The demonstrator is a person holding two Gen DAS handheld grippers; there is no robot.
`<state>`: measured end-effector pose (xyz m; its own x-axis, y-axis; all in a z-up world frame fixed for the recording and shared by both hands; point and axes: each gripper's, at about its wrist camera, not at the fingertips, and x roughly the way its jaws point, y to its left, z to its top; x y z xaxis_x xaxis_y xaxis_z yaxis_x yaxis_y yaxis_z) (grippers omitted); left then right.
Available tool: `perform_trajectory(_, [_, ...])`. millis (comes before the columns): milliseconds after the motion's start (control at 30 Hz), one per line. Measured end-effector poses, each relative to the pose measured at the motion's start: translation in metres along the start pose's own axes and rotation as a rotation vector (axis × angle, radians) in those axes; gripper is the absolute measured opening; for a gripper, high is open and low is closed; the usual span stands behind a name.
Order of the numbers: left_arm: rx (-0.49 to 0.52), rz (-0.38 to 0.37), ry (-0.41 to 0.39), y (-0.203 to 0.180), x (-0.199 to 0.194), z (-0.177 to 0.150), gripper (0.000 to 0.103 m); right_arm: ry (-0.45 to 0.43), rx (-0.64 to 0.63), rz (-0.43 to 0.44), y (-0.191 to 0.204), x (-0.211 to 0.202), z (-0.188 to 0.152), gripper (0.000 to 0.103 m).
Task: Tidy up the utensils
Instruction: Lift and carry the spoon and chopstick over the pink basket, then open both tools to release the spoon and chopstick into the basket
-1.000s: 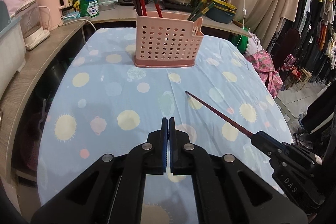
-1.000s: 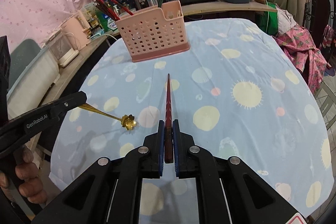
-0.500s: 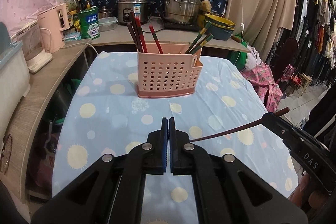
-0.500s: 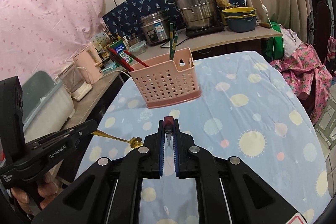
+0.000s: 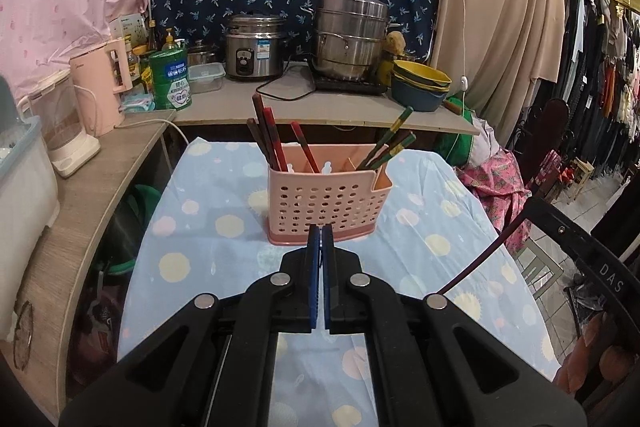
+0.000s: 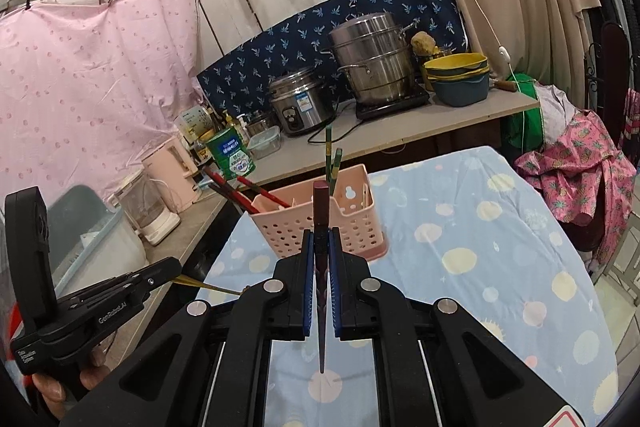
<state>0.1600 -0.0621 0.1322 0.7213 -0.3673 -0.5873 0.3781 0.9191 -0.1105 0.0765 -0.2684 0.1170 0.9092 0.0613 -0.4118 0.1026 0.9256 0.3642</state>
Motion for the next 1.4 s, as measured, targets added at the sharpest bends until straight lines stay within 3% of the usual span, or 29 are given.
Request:
perform_trajectory(467, [0.016, 0.012, -0.147, -0.006, 0.012, 0.094, 0.001, -0.190, 0.003, -0.067, -0.012, 0.026, 0.089, 0.007])
perform_trajectory(667, [0.011, 0.042, -0.172, 0.001, 0.034, 0.129, 0.001, -0.255, -0.010, -0.095, -0.013, 0.047, 0.132, 0.007])
perform_trajectory(900, [0.000, 0.102, -0.152, 0.019, 0.069, 0.142, 0.001, -0.227, -0.050, -0.109, -0.006, 0.093, 0.148, 0.007])
perform_trajectory(1133, [-0.015, 0.113, -0.112, 0.031, 0.093, 0.139, 0.002, -0.146, -0.065, -0.105, -0.003, 0.139, 0.136, 0.007])
perform_trajectory(1400, [-0.016, 0.112, -0.136, 0.032, 0.096, 0.151, 0.001, -0.106, -0.079, -0.100, 0.004, 0.160, 0.125, 0.007])
